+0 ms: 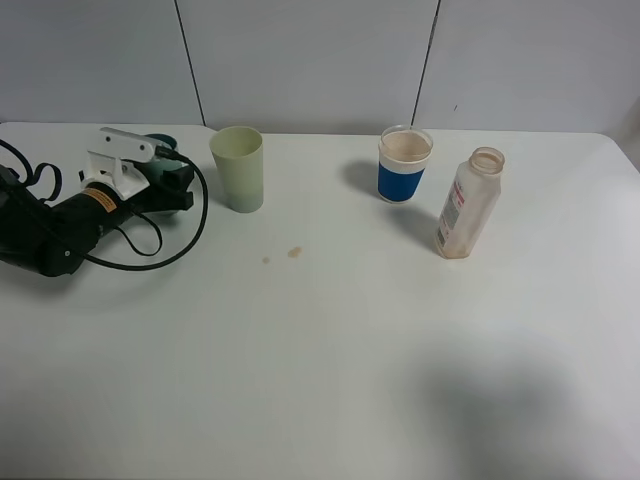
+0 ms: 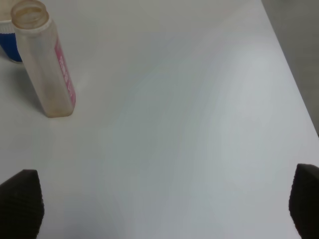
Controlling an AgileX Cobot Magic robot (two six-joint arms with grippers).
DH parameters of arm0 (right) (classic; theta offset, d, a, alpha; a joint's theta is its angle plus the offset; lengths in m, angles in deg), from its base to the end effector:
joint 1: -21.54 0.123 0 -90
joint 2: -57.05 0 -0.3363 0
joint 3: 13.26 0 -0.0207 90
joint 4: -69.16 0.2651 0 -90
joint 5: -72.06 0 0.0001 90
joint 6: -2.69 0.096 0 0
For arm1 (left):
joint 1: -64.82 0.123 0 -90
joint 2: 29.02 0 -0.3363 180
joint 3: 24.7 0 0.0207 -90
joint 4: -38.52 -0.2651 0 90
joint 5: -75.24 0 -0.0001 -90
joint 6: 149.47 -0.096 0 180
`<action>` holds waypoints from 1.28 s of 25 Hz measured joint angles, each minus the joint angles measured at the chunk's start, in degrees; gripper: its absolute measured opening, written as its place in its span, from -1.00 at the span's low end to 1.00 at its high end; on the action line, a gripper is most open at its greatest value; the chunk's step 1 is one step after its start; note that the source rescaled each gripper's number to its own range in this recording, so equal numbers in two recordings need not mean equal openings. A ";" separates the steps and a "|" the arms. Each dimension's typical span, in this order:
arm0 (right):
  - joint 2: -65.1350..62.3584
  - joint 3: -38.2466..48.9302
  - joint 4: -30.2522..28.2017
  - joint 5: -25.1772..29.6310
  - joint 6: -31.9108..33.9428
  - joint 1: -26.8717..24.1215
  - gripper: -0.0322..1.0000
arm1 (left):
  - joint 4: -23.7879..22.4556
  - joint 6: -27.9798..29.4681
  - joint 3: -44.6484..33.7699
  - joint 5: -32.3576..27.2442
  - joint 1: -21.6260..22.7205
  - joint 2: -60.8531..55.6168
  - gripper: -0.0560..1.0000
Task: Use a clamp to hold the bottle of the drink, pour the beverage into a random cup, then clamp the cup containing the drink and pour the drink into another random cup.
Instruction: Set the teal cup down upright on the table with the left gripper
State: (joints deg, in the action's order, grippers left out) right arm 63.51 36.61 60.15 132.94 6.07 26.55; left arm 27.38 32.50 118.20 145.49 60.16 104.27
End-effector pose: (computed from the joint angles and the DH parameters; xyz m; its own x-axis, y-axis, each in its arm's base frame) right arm -0.0390 -0.0166 0.2819 -0.4514 -0.0575 -0.8905 0.0269 0.9966 -0.0780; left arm 0.3854 -0.0489 0.0926 -0.1731 0.0457 -0.9838 0.2638 0.9646 -0.0016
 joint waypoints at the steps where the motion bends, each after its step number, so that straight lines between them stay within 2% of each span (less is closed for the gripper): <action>1: 0.00 0.00 0.00 0.00 0.00 0.00 1.00 | 0.00 0.78 0.00 0.00 0.00 0.00 -0.87; 6: 0.00 0.00 0.00 0.00 0.00 0.00 1.00 | 0.05 4.56 0.00 -0.05 0.00 0.06 -0.73; 7: 0.00 0.00 0.00 0.00 0.00 0.00 1.00 | 0.05 6.35 0.00 -0.11 0.00 0.11 -0.51; 9: 0.00 0.00 0.00 0.00 0.00 0.00 1.00 | 0.05 7.31 0.00 -0.11 0.00 0.11 -0.37; 14: 0.00 0.00 0.00 0.00 0.00 0.00 1.00 | 0.31 7.82 0.00 -0.11 0.00 0.11 -0.21; 18: 0.00 0.00 0.00 0.00 0.00 0.00 1.00 | 0.73 10.51 0.00 -0.11 0.00 0.11 0.30; 19: 0.00 0.00 0.00 0.00 0.00 0.00 1.00 | 0.73 10.51 0.00 -0.11 0.00 0.11 0.30; 20: 0.00 0.00 0.00 0.00 0.00 0.00 1.00 | 0.92 12.22 0.00 -0.11 0.00 0.11 0.46; 22: 0.00 0.00 0.00 0.00 0.00 0.00 1.00 | 1.07 12.69 0.00 -0.15 0.00 -0.09 0.51; 32: 0.00 0.00 0.00 0.00 0.00 0.00 1.00 | 1.27 12.80 0.00 -0.35 0.00 -3.01 0.53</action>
State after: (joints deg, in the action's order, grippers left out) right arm 63.51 36.61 60.15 132.94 6.07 26.55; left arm 28.65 45.30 118.20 145.14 60.16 101.26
